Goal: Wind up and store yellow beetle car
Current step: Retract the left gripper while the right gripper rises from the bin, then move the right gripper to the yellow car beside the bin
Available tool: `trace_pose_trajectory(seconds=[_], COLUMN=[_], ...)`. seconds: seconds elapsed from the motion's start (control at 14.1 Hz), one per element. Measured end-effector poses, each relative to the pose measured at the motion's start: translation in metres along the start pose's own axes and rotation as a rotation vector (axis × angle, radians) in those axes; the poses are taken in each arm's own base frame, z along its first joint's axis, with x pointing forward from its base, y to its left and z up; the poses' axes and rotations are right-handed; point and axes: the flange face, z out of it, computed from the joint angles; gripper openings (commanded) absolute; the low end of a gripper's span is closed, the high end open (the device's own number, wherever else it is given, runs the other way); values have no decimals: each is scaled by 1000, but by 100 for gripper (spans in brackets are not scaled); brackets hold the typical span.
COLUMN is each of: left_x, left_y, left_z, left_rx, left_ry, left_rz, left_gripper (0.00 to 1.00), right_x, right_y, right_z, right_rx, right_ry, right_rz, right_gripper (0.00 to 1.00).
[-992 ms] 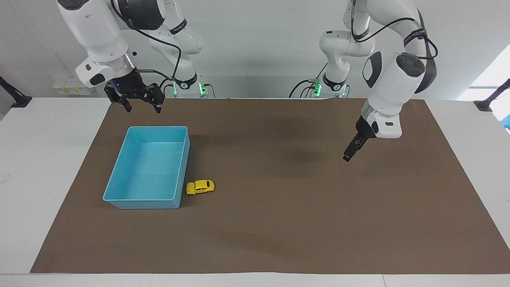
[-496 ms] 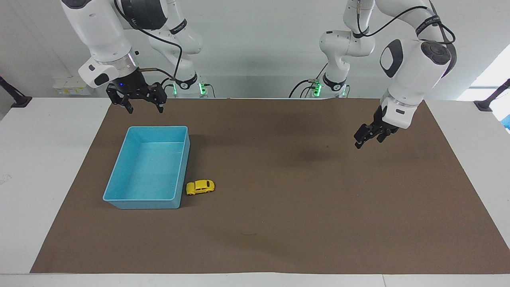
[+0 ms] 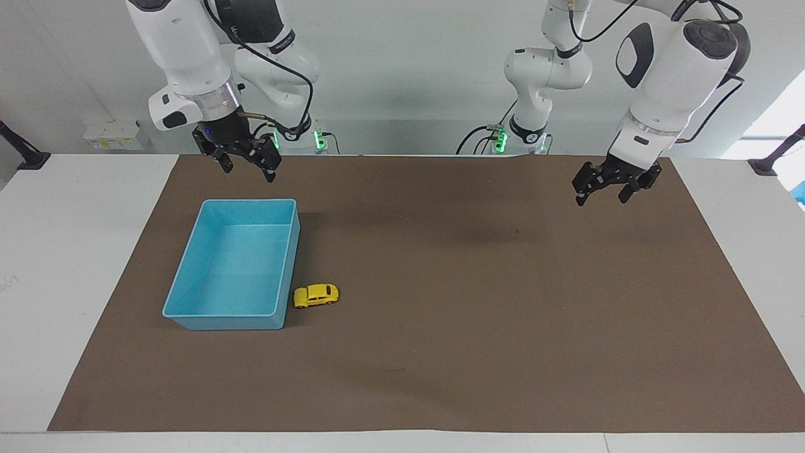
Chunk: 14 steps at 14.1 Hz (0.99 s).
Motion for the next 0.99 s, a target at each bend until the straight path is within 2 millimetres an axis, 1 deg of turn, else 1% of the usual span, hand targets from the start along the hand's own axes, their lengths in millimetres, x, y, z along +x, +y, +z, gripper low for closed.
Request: trace_pose_trajectory(seconds=[0.21,0.35,0.5,0.78,0.99], left_x=[-14,-24,-27,-26,-26], left_y=[-4,-6,-6,-6,-6], left_z=[-30,-43,-48,-48,-51], left_rx=[-1,-1,-2,-2,-3], left_ry=[-6,-18,-14,-14,-9], left_rz=[44,64,68,71,73], left_gripper=[100,100,100,100,100], right_x=[-1,-1,-3,-10,-14], right_y=[-2,-3,-9,-25,-39], right_z=[0,0,-2,-3,4], right_rx=[19,22,33,47,50], right_ry=[-12,-12,-2,8,2], right_rz=[149,241,317,515,677], right_gripper=[100,100,100,100,100])
